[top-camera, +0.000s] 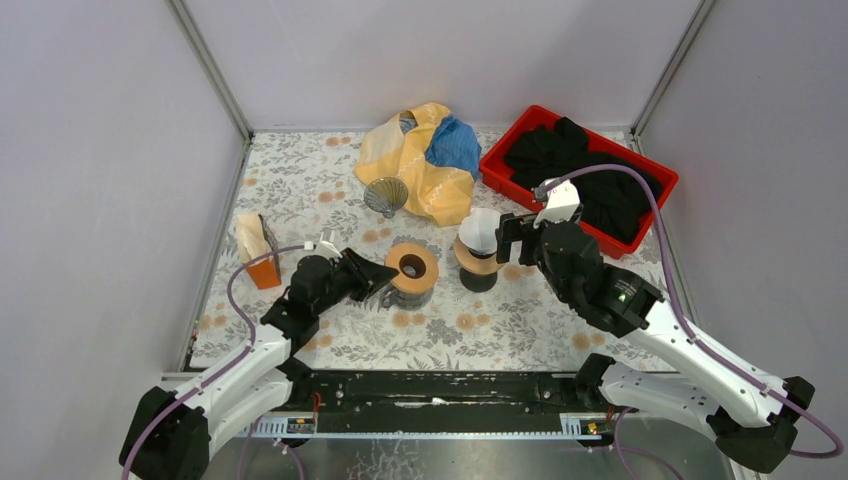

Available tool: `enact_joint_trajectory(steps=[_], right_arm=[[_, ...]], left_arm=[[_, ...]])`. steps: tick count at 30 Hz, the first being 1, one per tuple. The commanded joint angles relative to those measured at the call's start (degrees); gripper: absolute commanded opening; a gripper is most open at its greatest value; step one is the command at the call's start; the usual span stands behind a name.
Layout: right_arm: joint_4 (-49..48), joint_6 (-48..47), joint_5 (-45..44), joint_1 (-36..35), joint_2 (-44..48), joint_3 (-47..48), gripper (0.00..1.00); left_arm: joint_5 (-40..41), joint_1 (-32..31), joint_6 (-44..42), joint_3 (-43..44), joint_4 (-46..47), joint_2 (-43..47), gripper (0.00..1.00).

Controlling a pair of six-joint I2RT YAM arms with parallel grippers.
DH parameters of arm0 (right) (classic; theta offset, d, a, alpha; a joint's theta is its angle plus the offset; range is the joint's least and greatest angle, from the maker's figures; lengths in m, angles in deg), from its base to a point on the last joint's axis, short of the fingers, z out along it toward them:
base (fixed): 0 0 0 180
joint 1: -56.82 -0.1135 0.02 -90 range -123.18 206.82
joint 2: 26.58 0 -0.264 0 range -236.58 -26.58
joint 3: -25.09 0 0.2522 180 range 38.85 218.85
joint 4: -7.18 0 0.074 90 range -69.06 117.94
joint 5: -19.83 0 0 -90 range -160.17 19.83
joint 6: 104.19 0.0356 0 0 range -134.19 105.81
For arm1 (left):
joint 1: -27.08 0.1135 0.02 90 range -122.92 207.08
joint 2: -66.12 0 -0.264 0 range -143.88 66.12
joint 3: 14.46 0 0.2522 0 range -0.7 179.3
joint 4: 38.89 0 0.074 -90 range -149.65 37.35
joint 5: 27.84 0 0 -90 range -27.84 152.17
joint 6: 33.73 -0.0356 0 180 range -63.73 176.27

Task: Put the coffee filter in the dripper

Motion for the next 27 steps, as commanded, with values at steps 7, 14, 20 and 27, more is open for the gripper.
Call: enact_joint_trajectory(steps=[7,14,20,27], right_arm=[[-2.4,-0.4,-1.6,-0.2,0.5,-0.3,1.00],[-2.3,-0.5,-1.6,-0.1,0.4,-0.5,0.99],[-2.2,-0.5,-1.8,-0.1,0.4,-0.5,0.99],[-2.2,-0.6,-2.9,-0.1,1.4,-0.8,1.00]], left_arm=[[2.6,0.4,-3.1,1.7,-1.8,0.1,0.33],[5.3,0.4,-4.9,3.0,-6.3,2.3,0.44],[6.9,0.4,-6.7,4.6,-9.7,2.8,0.54],[7.7,0.4,-8.5,6.5,-12.4,2.1,0.71]])
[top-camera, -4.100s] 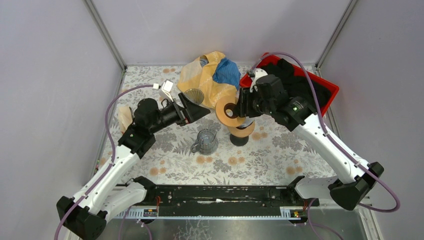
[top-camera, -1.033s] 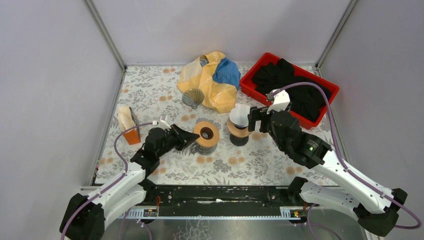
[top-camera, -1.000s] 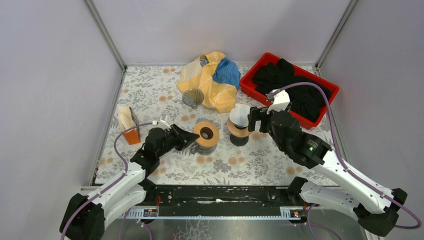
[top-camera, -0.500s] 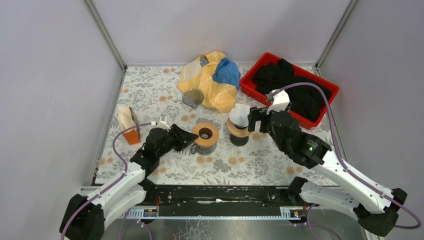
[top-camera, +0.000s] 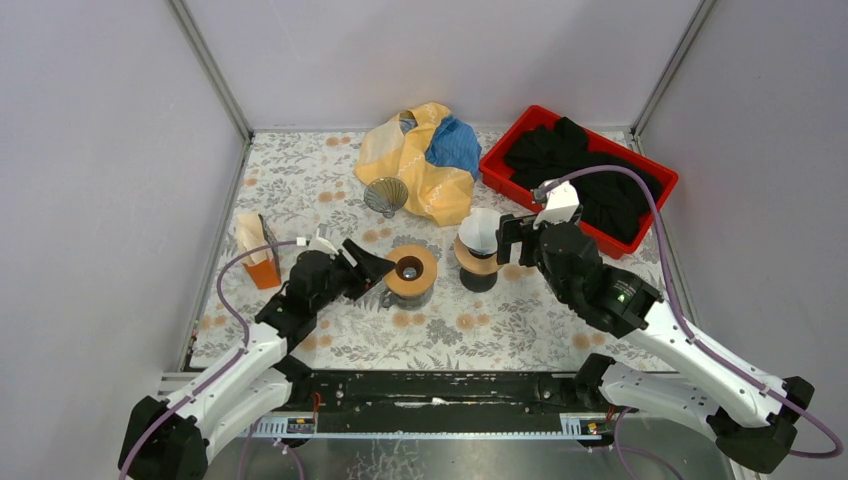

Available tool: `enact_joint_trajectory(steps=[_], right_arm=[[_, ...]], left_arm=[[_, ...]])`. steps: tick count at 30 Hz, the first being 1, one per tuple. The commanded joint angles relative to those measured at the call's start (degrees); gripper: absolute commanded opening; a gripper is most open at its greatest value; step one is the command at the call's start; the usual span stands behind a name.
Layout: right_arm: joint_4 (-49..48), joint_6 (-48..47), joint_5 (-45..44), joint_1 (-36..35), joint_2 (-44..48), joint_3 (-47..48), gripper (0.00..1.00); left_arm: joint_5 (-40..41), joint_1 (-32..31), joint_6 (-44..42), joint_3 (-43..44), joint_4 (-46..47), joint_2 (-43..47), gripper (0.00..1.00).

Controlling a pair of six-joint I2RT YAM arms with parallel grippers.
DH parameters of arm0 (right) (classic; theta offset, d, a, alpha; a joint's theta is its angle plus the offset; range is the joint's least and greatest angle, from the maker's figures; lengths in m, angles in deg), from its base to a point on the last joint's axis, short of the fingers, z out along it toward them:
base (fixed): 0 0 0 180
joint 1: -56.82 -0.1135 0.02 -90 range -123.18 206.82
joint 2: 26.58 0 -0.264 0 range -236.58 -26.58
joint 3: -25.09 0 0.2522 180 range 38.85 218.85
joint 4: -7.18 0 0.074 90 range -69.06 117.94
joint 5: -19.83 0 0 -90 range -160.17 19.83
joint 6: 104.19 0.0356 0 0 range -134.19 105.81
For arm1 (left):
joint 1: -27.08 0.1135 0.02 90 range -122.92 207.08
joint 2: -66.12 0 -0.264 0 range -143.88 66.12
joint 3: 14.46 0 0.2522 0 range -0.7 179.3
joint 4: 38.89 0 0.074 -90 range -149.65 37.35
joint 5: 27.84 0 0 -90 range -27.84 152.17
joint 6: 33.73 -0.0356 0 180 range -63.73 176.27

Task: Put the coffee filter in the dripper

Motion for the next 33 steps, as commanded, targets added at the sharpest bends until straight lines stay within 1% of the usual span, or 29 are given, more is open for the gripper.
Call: enact_joint_trajectory(steps=[1,8,12,16,20,26,33], right_arm=[[-2.2,-0.5,-3.1,-0.2,1.5,-0.4,1.00],[-2.7,-0.8,-4.5,-0.1,2.9,-1.5,0.99],[-2.7,-1.0,-5.5,-0.2,3.6,-2.1,0.99],[-2.3,-1.4,-6.8,-0.1,4.6,-2.6,0.99],[-2.2,-1.8,-8.8,-0.1,6.6,-3.8,0.99],[-3.5,-2.0,-11.3,-0.2,10.4,-7.0,0.99],[-5.2,-3.0,-13.2,-0.2,13.4,-9.4,1.00]], left_arm=[[2.0,0.4,-3.0,3.1,-2.5,-0.1,0.74],[4.0,0.4,-7.8,8.2,-8.5,-2.0,0.90],[6.3,0.4,-10.8,12.5,-11.6,-4.2,0.95],[8.6,1.3,-12.9,15.8,-12.1,-7.1,0.98],[9.1,3.6,-14.8,19.2,-11.5,-11.4,0.99],[6.7,9.0,-16.8,23.1,-7.5,-20.2,0.98],[2.0,13.7,-15.9,27.4,-0.5,-32.4,0.92]])
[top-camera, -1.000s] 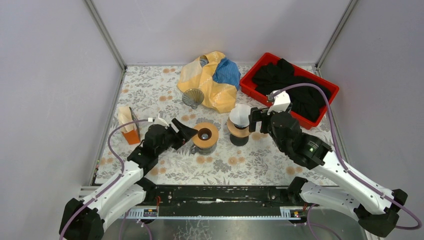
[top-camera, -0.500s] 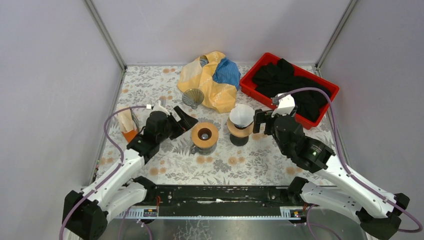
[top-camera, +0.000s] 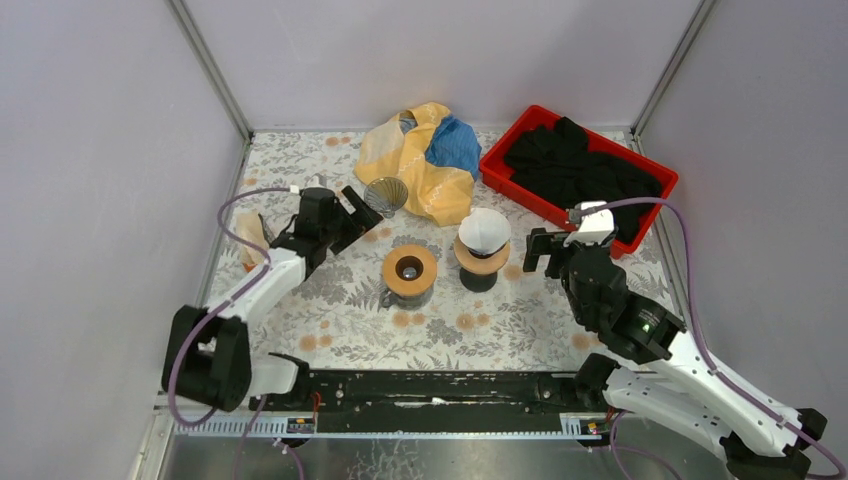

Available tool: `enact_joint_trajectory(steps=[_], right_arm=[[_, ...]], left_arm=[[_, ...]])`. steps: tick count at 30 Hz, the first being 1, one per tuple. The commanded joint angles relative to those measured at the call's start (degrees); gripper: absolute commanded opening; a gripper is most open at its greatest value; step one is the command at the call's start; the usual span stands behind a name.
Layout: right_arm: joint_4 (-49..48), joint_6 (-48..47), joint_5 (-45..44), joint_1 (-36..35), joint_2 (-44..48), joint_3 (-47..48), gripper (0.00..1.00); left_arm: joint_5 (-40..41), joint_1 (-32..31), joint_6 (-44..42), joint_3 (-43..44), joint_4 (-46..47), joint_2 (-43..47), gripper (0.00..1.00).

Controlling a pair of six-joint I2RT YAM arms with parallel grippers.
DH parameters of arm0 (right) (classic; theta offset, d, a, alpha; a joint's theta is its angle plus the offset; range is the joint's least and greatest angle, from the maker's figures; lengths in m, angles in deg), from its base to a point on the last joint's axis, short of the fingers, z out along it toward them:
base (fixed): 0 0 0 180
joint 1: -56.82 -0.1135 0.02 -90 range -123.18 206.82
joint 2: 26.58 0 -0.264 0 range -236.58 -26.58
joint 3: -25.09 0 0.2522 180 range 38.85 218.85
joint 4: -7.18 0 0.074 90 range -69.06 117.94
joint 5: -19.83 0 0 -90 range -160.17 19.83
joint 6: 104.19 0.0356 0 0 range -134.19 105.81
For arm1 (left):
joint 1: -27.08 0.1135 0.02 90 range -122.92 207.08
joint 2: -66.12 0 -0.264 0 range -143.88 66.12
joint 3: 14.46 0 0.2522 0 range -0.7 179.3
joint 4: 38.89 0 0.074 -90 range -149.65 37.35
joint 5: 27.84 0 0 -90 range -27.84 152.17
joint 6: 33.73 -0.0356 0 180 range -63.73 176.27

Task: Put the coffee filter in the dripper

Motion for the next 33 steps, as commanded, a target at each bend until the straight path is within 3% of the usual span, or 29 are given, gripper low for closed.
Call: enact_joint_trajectory(steps=[1,11,27,33], right_arm=[[-3.9,-0.9,-3.8,-0.2,1.2,-0.6,0.99],[-4.0,-1.2,-3.4,-0.1,0.1,-0.6,0.99],[-4.3,-2.3,-3.8,-0.1,-2.8,-0.3,1.00],[-4.4,-2.6,-4.1,-0.1,-3.3,-0.1,1.00]], left_arm=[[-3.8,2.5,-1.1,4.4,7.8,-6.6,0.91],[-8.2,7.5,-0.3,12.3,11.4,-20.4,0.66],[-12.2,9.5,-0.2,16.8,14.9,-30.2,0.42],[-12.7,9.5,-0.4,17.8,14.4,-31.0,0.20]])
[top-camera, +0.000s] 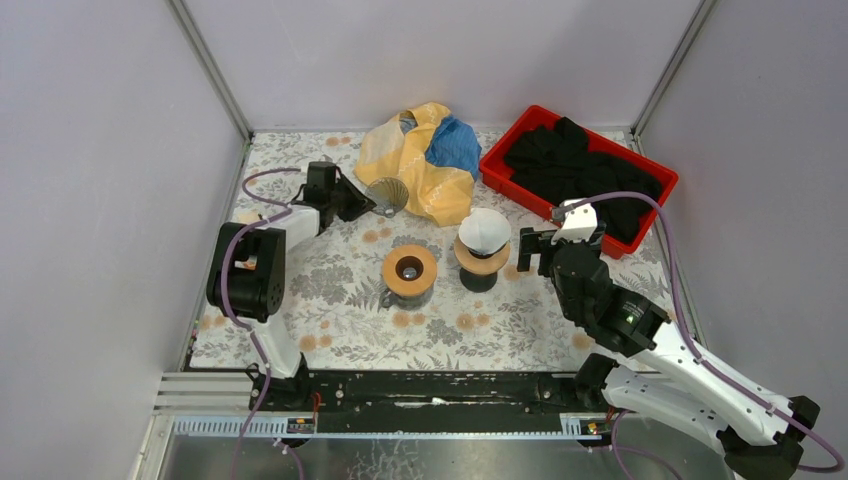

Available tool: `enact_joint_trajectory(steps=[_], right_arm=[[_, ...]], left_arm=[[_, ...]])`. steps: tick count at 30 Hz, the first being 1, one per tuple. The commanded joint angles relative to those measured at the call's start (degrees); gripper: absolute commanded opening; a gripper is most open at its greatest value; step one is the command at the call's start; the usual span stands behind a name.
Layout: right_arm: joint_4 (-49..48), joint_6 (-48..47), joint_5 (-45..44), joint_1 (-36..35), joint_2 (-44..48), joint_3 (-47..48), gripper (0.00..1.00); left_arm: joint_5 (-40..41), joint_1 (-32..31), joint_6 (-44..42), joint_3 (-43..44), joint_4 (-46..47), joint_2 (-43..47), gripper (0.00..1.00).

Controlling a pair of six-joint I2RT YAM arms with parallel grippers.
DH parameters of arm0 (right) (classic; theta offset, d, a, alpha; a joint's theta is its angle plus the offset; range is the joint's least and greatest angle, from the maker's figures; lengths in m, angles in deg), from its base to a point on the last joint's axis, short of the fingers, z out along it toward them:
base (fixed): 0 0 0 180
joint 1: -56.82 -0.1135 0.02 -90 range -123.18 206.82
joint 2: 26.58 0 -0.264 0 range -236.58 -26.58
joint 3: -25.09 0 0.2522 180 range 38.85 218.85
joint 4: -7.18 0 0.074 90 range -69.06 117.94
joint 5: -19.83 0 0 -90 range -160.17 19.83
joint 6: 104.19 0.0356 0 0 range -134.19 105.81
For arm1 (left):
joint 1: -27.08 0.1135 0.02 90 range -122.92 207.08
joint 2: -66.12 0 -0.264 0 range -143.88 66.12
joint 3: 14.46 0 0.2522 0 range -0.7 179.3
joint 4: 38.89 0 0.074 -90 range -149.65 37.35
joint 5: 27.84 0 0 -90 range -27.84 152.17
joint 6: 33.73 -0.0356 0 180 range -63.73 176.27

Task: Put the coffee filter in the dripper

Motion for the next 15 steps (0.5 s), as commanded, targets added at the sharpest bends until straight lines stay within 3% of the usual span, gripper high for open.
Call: enact_joint_trajectory(steps=[1,8,15], right_arm=[[-3.0,-0.7,-2.7,-0.2,0.1,0.8,1.00],[-3.0,-0.8,-2.4,-0.1,0.0,1.1,0.99],[-2.0,-0.6,-1.5,-0.1,0.5,2.1,0.99]], left_arm=[[-1.0,0.6,-0.9,1.8,3.2,0.0,0.17],[-0.6,0.7,-2.2,1.9,-0.4,4.1,0.07],[-0.7,0.7,-4.5,1.4,-6.1,10.1,0.04]])
